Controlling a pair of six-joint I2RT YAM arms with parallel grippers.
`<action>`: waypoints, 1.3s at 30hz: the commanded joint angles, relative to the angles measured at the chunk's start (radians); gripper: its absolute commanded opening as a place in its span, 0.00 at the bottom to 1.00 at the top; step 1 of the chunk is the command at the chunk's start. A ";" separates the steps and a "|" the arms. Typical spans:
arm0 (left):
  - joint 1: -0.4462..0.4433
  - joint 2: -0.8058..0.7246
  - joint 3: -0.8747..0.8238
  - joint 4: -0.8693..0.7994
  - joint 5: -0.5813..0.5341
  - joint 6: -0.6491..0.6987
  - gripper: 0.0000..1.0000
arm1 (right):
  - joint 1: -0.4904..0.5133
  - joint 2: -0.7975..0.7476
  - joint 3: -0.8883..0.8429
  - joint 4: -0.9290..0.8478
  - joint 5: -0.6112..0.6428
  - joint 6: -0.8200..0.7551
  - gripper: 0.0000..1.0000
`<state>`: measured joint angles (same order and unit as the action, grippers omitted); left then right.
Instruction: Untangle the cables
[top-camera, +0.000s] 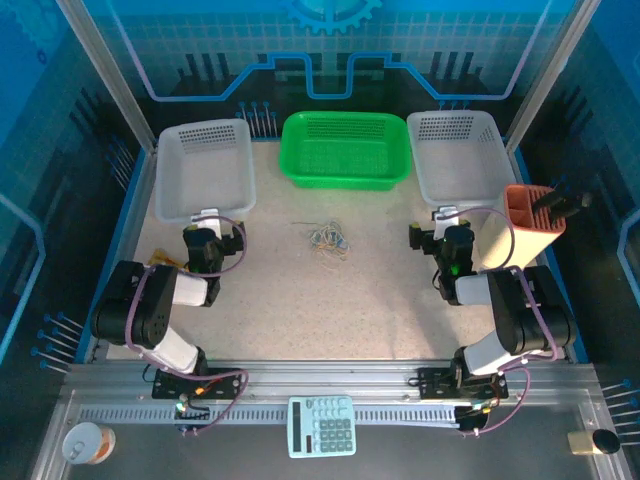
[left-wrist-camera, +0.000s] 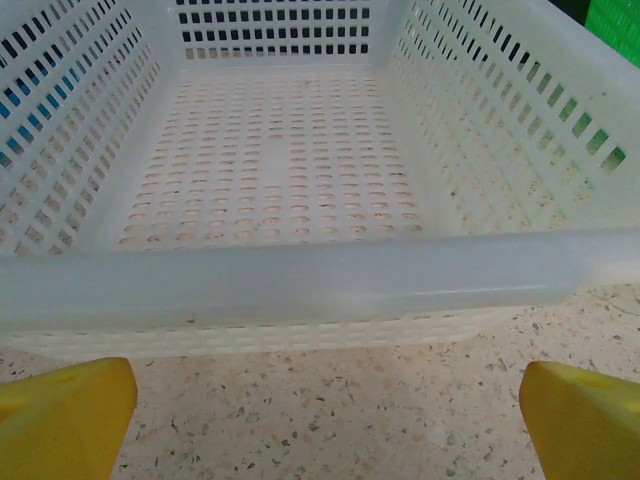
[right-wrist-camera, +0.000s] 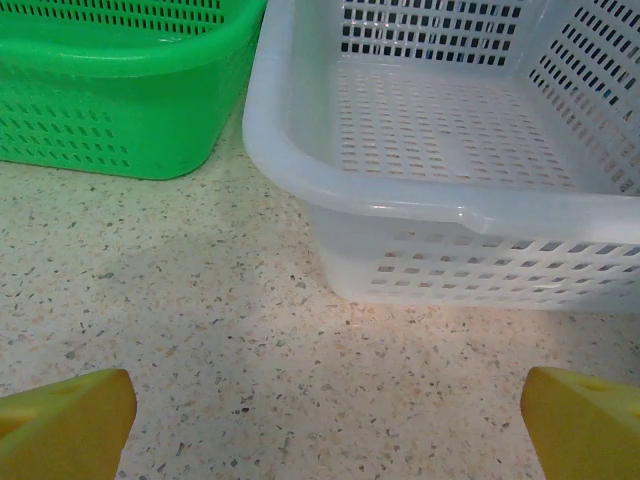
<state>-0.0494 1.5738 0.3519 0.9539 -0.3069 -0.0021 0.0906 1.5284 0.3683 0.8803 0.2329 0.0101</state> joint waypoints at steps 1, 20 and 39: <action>0.012 -0.013 0.018 0.007 0.032 -0.026 1.00 | 0.004 0.008 0.024 0.019 -0.007 0.002 1.00; 0.025 -0.018 0.007 0.024 0.063 -0.033 0.99 | -0.008 0.007 0.025 0.013 -0.033 0.007 1.00; 0.023 -0.279 0.092 -0.351 -0.054 -0.084 0.99 | 0.026 -0.320 0.168 -0.517 0.080 0.130 1.00</action>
<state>-0.0353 1.3643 0.3874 0.7509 -0.3035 -0.0479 0.1059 1.2709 0.4686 0.5755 0.2569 0.0471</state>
